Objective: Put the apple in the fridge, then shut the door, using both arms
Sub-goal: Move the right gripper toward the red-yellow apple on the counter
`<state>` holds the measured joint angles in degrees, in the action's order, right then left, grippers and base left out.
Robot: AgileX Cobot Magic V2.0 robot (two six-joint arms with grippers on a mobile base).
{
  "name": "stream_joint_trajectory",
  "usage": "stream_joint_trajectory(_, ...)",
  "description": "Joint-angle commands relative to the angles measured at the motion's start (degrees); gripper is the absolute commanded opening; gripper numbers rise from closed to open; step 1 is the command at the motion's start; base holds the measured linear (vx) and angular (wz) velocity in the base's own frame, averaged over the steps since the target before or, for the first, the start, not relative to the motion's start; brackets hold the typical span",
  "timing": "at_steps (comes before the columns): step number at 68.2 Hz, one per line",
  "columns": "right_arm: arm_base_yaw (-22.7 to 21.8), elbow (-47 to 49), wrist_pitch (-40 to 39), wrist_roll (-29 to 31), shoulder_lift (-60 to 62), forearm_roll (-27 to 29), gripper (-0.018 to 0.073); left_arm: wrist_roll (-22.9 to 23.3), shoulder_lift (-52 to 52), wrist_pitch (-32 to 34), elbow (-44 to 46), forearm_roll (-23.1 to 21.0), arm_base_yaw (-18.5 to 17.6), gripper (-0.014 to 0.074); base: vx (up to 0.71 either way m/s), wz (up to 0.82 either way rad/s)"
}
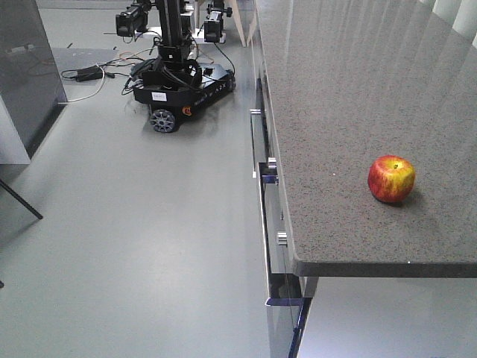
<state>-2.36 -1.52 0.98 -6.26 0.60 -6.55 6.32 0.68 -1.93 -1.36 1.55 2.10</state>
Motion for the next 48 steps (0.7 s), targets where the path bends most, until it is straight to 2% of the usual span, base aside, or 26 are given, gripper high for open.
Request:
stream_joint_trajectory(1,-0.31,-0.04,-5.6,-0.29,0.52,-0.53,-0.0002,0.51,0.81,4.41,-1.67,-0.02,-0.16,-0.0006,0.0,0.0)
stream_joint_trajectory(15,-0.31,0.36,-5.78,-4.43,0.52,5.92,-0.0002,0.51,0.81,4.41,-1.67,-0.02,-0.16,-0.0006,0.0,0.0)
stream_joint_trajectory(24,-0.31,4.85,-0.47,-4.55,-0.06,6.55,-0.0002,0.51,0.81,4.41,-1.67,-0.02,-0.16,-0.0006,0.0,0.0)
stream_joint_trajectory(30,-0.31,10.28,5.56,-3.92,-2.7,6.55,-0.0002,0.51,0.81,4.41,-1.67,-0.02,-0.16,-0.0006,0.0,0.0)
stream_joint_trajectory(41,-0.31,22.95,22.76,7.91,-11.64,4.9,-0.0002,0.51,0.81,4.41,-1.67,-0.02,-0.16,-0.0006,0.0,0.0)
stream_joint_trajectory(48,-0.31,30.57,31.16,9.2,-17.82,4.95,-0.0001,0.51,0.81,4.41,-1.67,-0.02,-0.16,-0.0006,0.0,0.0)
